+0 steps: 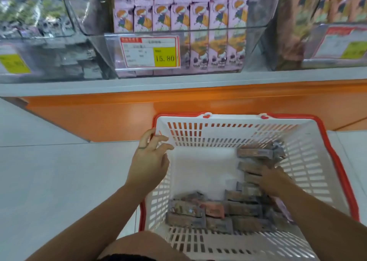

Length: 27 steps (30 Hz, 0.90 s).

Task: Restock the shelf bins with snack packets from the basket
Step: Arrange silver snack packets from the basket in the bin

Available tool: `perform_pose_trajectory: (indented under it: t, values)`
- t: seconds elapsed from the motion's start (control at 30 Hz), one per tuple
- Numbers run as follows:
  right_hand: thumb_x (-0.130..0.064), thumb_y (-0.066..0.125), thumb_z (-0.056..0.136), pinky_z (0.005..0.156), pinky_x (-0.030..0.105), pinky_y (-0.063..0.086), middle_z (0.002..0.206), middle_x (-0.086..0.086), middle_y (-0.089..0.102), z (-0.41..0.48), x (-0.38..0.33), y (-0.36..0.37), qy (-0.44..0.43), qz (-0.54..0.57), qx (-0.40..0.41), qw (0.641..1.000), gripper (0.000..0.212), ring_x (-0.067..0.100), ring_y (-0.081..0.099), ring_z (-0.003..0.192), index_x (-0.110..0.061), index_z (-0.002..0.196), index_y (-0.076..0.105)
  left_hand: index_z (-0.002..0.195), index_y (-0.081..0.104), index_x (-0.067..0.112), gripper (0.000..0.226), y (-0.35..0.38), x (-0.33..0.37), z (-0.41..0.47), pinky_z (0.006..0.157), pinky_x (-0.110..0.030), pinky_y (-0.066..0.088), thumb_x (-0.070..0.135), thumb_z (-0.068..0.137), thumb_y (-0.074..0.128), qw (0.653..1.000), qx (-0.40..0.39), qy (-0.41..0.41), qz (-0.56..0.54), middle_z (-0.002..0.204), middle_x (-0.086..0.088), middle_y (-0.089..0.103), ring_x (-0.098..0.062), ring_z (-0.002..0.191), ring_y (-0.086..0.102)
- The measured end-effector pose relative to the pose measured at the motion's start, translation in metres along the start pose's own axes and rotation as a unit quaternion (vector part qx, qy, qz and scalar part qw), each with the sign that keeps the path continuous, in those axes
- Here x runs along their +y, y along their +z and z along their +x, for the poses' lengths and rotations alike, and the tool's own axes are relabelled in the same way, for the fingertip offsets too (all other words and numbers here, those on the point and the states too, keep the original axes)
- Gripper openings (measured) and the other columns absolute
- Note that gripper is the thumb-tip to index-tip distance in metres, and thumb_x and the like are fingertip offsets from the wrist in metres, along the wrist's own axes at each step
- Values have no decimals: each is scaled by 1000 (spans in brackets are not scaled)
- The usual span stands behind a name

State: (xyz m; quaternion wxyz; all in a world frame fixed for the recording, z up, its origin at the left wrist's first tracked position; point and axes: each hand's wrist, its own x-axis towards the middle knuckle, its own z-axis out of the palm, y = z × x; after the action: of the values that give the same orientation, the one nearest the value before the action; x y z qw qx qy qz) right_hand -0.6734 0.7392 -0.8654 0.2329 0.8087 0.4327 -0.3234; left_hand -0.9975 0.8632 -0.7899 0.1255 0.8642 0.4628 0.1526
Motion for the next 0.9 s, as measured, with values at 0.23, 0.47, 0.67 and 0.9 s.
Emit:
perform_pose_trajectory:
  t: [0.23,0.47,0.67,0.9]
  values:
    - [-35,48,92,97,33,45,131,3,54,7,-24,13,-26,-117,26,993,37,24,50,121,-23,126,56,90,72,17,27,2,-3,-1,87,-41,52,-2,72,70,1000,-1,-14,-13,109,0,66,-31,127,40]
    - [-25,63,85,84,25,40,110,-2,61,-31,-90,-20,-297,49,115,947,21,17,53,107,-21,106,62,87,71,18,27,3,-3,-2,84,-42,53,-1,69,71,1000,-4,-6,-13,106,0,67,-35,124,45]
    - [2,72,67,80,34,49,118,-4,53,-93,-124,-85,-489,146,263,819,47,18,51,103,-21,107,65,99,70,25,26,-12,-7,-3,104,-39,39,18,76,60,998,-57,11,-32,111,7,63,-26,127,42]
    - [0,60,74,63,39,49,128,-5,40,-181,-123,-132,-587,167,361,706,49,15,53,92,-26,116,56,90,63,28,18,-109,25,9,78,-25,42,14,92,52,936,-121,-100,-314,87,12,63,-10,84,58]
